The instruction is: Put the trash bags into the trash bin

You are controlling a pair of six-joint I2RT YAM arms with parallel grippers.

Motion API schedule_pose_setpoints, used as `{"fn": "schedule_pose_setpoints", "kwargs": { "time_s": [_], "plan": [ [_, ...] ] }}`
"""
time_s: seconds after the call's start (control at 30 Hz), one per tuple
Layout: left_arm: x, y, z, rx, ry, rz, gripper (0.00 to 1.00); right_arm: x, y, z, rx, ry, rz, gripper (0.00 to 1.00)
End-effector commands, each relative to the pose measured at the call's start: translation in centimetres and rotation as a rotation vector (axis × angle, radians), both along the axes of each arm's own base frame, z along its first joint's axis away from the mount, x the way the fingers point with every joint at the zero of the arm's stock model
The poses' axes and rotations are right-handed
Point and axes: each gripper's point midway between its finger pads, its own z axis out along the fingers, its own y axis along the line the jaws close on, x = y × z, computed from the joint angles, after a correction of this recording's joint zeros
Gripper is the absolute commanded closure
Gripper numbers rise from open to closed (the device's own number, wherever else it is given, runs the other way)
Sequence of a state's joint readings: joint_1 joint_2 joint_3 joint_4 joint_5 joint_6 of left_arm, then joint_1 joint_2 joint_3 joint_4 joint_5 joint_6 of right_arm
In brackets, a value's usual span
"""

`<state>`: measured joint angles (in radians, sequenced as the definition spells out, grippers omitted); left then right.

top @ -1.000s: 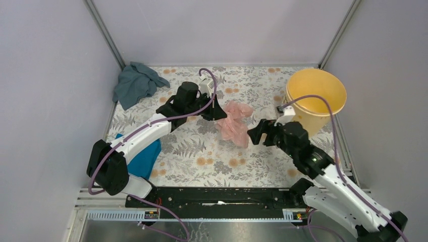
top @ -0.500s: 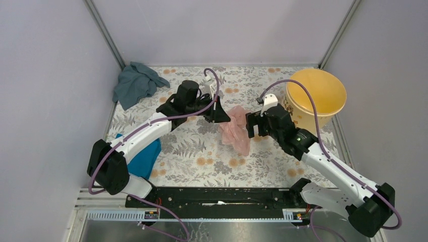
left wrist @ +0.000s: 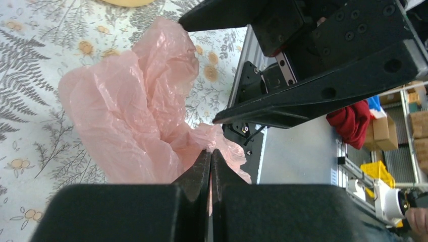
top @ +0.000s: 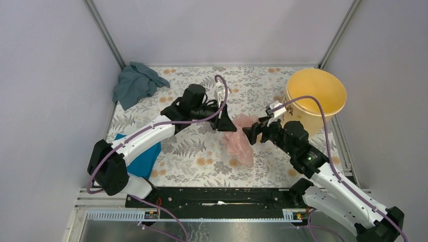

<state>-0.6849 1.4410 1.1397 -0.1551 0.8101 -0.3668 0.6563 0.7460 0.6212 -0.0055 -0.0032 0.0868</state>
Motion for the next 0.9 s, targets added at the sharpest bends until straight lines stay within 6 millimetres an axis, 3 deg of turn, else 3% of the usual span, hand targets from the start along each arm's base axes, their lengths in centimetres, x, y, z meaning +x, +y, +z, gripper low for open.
{"fn": "schedule_pose_setpoints", "kwargs": {
  "time_s": [0.0,0.13,0.3,0.37,0.47,0.53,0.6,0.7,0.87],
  "plan": [
    [-1.5,-0.5,4.5,-0.107,-0.175,-0.081,1.00,0.0,0.1,2.8,0.076,-0.118,0.009,0.07],
    [-1.5,-0.5,4.5,-0.104,-0.180,-0.074,1.00,1.0,-2.1,1.3,0.020,-0.053,-0.127,0.04],
    [-1.6,-0.4,4.8,-0.109,-0.193,-0.076,1.00,0.9,-1.0,-0.9,0.005,0.023,-0.094,0.12],
    [-1.5,-0.3,4.8,-0.109,-0.204,-0.066,1.00,0.9,-0.8,-0.8,0.024,0.035,-0.093,0.28],
    [-0.5,-0.2,4.6,-0.085,-0.226,-0.007,1.00,0.8,-0.7,1.1,0.091,0.012,-0.102,0.55],
    [0.8,0.3,4.3,-0.046,-0.249,0.076,1.00,0.9,-2.1,2.4,0.115,0.013,-0.183,0.84],
    [2.6,1.1,4.1,-0.005,-0.282,0.188,1.00,1.3,-4.8,3.1,0.133,0.022,-0.338,1.00],
    [4.9,3.0,4.2,0.047,-0.333,0.369,1.00,1.2,-9.0,3.8,0.191,0.016,-0.568,1.00],
    [9.3,8.2,3.9,0.191,-0.382,0.743,1.00,0.5,-11.0,3.2,0.195,0.020,-0.652,1.00]
  ]
}}
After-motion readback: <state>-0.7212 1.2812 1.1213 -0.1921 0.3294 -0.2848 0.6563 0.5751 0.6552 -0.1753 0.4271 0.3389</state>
